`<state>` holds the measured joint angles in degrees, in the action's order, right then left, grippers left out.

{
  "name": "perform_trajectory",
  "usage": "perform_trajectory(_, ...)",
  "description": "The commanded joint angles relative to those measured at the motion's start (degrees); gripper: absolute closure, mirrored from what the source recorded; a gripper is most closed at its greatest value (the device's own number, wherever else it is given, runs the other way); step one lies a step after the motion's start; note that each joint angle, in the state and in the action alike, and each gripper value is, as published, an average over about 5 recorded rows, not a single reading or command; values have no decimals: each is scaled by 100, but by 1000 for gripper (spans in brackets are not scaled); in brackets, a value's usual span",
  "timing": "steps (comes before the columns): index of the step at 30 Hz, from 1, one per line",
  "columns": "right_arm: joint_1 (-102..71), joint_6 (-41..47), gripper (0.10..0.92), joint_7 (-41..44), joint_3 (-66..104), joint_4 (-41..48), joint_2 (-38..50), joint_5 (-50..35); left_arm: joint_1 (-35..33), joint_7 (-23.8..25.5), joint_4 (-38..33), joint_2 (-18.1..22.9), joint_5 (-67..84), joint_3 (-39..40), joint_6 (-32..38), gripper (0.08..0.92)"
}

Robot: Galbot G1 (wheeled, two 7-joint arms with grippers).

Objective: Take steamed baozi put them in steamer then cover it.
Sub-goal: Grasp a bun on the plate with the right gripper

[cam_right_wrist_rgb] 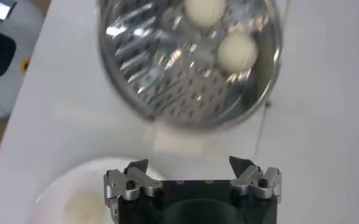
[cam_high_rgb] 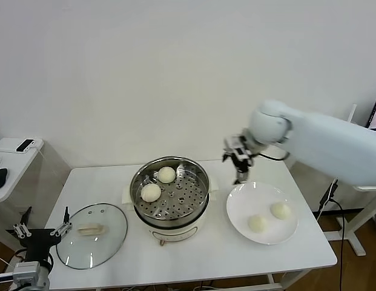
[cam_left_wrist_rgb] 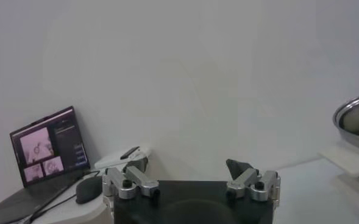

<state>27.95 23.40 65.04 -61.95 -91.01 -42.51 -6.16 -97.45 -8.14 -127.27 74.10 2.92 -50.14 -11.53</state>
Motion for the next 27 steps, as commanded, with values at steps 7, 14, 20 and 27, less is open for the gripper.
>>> perform_trajectory(7,-3388,-750,203,223,2211,-667,2219,1529,-64,-6,-21,40,-115,93,7,177)
perform_trajectory(14,-3571,-724,203,65,2024,-370,1868,1636,-37,-5,31,68,-145,114,4,177)
perform_trajectory(20,-3581,-677,203,-89,1986,-46,1453,1589,-41,5,64,58,-115,60,3,177)
perform_trajectory(27,-3606,-593,203,-237,1971,396,925,1605,-21,12,131,53,-101,9,7,177)
